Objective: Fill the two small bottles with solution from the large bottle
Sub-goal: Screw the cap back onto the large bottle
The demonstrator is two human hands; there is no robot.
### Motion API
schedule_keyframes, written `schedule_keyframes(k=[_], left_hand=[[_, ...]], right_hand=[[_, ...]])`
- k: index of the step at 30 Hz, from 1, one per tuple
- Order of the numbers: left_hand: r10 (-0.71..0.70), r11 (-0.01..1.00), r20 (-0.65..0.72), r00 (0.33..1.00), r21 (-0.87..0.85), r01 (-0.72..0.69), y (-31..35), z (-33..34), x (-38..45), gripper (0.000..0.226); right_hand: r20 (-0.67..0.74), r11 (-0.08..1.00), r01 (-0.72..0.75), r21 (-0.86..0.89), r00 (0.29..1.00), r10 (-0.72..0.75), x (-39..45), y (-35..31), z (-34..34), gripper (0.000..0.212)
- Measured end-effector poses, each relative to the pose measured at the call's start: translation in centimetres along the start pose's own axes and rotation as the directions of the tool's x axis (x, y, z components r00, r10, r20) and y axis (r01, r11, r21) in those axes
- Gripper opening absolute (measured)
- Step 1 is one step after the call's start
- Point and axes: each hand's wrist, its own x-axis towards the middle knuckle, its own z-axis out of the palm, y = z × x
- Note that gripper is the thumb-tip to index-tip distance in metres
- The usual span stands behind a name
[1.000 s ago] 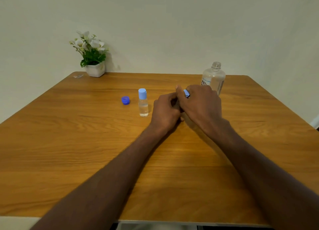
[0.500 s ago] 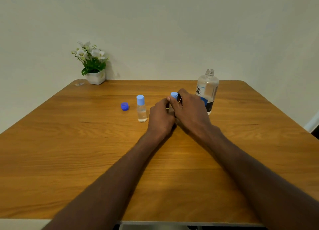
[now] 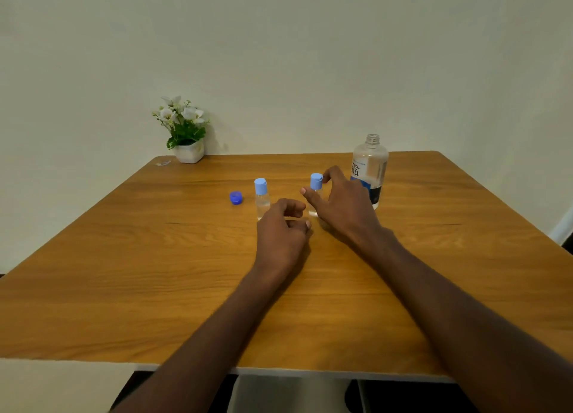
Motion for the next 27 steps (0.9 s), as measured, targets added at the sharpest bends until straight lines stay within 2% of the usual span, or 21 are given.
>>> schedule_keyframes(k=[2,3,7,10,13,16,18,21,27], left_hand=[[0.004,0.992,-0.05,0.999,-0.126,-0.01,0.5,-1.0,-0.6,0.021],[0.031,0.99,-0.104,0.994,-0.131,-0.045,0.5,-1.5,-0.8,0.018],[0.136,0.984,-0.382,0.914,-0.056,-0.17,-0.3,-4.4,0.0,0.022],[0.125,0.992,-0.482,0.867,0.084,-0.096,-1.7,-6.7,2.7,0.025],[0.111,0.968,-0.389,0.915,0.25,-0.012,-3.6,-7.9,6.1,0.033],[0.086,0.933,-0.139,0.986,0.359,-0.031,-5.5,-7.7,8.5,0.05],[0.057,0.897,-0.036,0.998,0.442,-0.035,-6.1,-7.2,9.2,0.052],[0.063,0.838,-0.029,0.998,0.545,-0.037,-6.6,-6.8,9.5,0.044],[0.074,0.856,-0.081,0.994,0.516,-0.022,-6.1,-6.9,9.4,0.02]], right_hand=[[-0.083,1.0,0.03,-0.006,0.996,-0.03,0.0,-0.2,-0.4,0.056],[-0.134,0.998,0.06,0.006,0.989,-0.059,0.0,-0.4,-0.6,0.055],[-0.273,0.961,0.261,0.088,0.935,-0.228,-0.3,-1.7,-0.5,0.039],[-0.245,0.911,0.388,0.142,0.905,-0.347,-0.8,-2.5,0.1,0.03],[-0.193,0.864,0.481,0.149,0.871,-0.452,-1.0,-2.8,0.4,0.026],[-0.163,0.841,0.516,0.161,0.855,-0.493,-1.1,-2.8,0.5,0.025],[-0.161,0.844,0.51,0.164,0.858,-0.488,-1.1,-2.8,0.4,0.026],[-0.17,0.846,0.507,0.163,0.859,-0.482,-1.0,-2.7,0.4,0.023],[-0.176,0.863,0.479,0.158,0.874,-0.453,-1.0,-2.4,0.4,0.02]])
